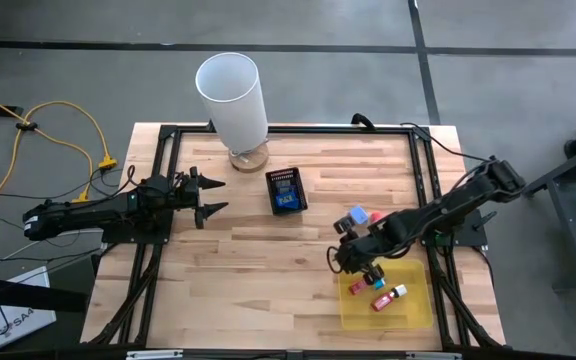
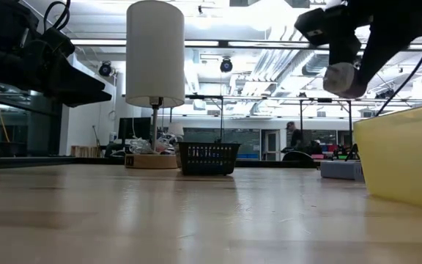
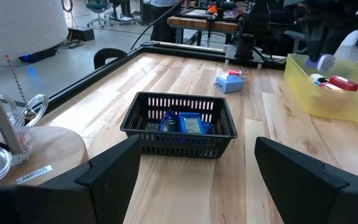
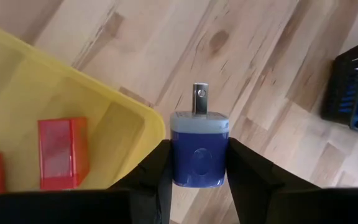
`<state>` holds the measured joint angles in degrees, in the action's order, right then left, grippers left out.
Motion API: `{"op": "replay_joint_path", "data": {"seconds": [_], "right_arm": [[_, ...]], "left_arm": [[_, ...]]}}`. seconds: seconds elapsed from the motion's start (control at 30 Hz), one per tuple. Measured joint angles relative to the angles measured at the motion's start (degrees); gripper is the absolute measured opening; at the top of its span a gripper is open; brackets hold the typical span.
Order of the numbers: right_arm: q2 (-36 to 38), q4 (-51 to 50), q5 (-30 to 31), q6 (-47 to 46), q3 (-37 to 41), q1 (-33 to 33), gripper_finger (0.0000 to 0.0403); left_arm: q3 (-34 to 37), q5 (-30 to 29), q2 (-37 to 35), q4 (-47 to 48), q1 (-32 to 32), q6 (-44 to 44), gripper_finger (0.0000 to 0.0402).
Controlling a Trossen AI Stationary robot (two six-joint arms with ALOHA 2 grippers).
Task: Pick & Place Office items
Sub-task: Put the violet charger adaptor into the yellow bin
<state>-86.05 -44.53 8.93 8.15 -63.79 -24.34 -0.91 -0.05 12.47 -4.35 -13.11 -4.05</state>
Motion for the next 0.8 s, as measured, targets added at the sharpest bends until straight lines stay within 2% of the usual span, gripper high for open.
{"op": "replay_joint_path", "data": {"seconds": [0.37, 0.8], "right_arm": [[1.43, -0.48, -0.04, -4.32, 0.0, -5.16, 0.0111], [1.43, -3.32, -0.08, -16.05, -0.01, -12.85, 0.0113]], "left_arm": [[0.0, -0.02, 0.0, 0.01, -0.01, 0.0, 0.0308], [0.0, 0.0, 0.02, -0.01, -0.01, 0.0, 0.0308]]}}
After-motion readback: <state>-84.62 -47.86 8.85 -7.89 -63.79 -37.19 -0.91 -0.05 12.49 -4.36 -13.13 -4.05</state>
